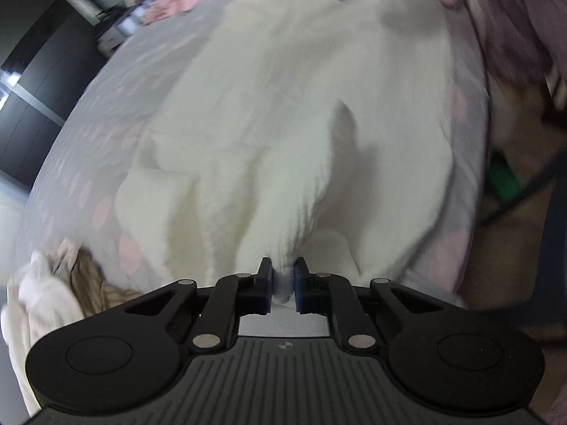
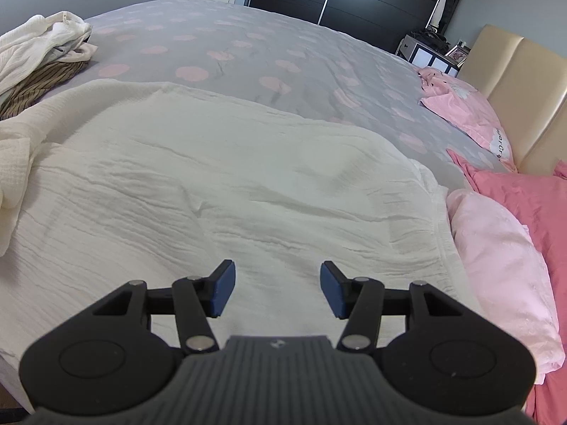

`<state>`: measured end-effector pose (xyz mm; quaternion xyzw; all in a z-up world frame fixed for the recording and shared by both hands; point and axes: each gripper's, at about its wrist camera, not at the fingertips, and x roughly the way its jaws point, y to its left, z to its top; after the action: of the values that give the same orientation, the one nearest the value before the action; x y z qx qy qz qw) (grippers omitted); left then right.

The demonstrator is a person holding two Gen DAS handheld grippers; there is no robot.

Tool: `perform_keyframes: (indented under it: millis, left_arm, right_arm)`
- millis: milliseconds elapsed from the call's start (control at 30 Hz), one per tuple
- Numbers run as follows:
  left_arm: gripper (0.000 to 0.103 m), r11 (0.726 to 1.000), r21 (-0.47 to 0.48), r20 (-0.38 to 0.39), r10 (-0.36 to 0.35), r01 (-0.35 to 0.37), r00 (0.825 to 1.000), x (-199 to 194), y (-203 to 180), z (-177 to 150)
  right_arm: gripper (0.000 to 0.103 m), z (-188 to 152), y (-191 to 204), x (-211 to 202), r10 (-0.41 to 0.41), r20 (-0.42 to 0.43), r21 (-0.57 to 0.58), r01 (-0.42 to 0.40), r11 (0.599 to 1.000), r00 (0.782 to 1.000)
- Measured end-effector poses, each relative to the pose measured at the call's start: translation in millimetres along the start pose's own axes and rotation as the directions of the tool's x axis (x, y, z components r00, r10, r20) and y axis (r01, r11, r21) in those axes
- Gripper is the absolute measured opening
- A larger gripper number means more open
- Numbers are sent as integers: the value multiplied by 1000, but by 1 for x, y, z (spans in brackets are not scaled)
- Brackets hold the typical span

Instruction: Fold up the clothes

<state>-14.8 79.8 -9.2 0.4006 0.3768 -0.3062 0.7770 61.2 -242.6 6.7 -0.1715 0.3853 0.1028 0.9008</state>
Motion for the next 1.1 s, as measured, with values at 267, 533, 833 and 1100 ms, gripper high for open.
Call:
perform_keyframes:
  millis: [267,533,833,1100]
  left_arm:
    - [8,950,-306,73,83,-57,994,-87,56,11]
    - [8,837,-516,-40,190,-183,981,-179,111,-3]
    - [8,689,-662,-330,86,-295,940,-142,180,-86]
    - [15,580,-737,-436,-14,-348,900,-63,202,-163]
  right_arm:
    - [57,4,5,-1,25,9,-19,-25,1000,1000]
    - [59,8,11,-4,43,16,-31,-43,999,999]
    - [61,9,13,-6,46,22,-35,-45,998,999]
    - [63,4,12,-4,32,-1,-19,-32,999,1000]
